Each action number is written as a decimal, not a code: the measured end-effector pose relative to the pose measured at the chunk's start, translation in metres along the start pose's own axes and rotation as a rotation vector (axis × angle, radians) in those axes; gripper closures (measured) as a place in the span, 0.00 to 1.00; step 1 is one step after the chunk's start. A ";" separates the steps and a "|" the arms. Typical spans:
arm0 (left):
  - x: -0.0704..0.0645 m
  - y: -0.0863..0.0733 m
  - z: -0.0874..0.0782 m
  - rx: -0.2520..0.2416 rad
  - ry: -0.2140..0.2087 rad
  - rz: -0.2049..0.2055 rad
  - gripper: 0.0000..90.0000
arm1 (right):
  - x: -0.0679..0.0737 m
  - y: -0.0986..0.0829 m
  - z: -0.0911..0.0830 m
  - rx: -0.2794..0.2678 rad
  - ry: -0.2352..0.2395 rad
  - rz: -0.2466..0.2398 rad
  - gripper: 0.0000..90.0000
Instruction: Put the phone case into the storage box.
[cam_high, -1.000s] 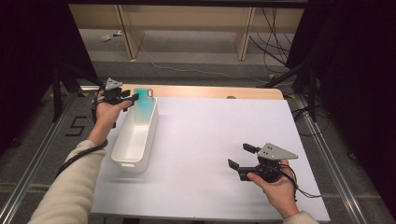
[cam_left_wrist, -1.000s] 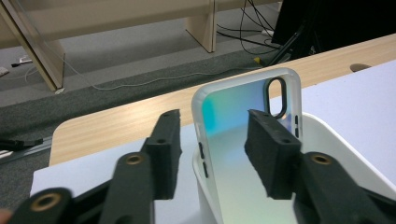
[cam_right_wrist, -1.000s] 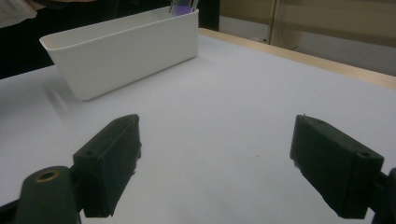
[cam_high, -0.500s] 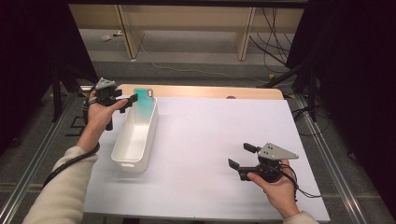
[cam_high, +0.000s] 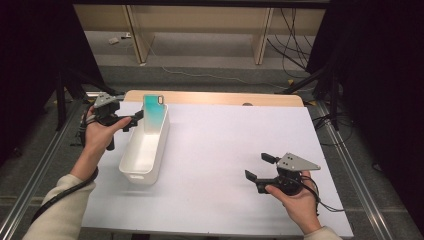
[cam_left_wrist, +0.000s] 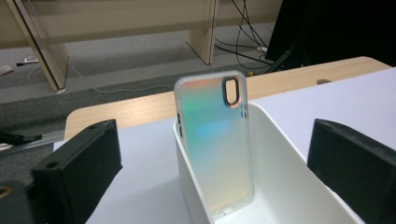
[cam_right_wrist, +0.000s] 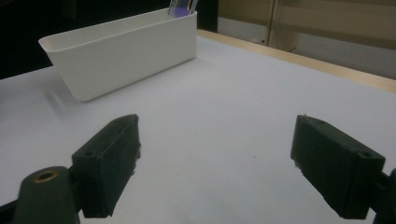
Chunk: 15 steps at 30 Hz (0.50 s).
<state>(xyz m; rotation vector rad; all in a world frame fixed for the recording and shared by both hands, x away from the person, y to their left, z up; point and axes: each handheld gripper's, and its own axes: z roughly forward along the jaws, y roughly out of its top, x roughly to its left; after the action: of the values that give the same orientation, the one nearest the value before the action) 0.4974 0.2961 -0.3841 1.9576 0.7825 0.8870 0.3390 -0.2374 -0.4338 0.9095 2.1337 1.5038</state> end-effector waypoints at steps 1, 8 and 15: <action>-0.001 -0.001 -0.002 -0.007 0.002 -0.002 0.00 | 0.000 0.000 0.000 0.003 0.000 -0.002 0.19; -0.010 -0.007 -0.020 -0.025 0.001 -0.008 0.00 | 0.001 0.001 -0.002 0.008 -0.006 -0.005 0.19; -0.031 -0.008 -0.035 -0.048 0.005 -0.021 0.00 | 0.000 0.002 -0.005 -0.001 -0.018 -0.011 0.19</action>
<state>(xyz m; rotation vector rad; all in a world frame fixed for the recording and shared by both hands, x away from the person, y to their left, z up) 0.4507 0.2902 -0.3858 1.9025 0.7768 0.8909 0.3370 -0.2404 -0.4299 0.9065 2.1218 1.4855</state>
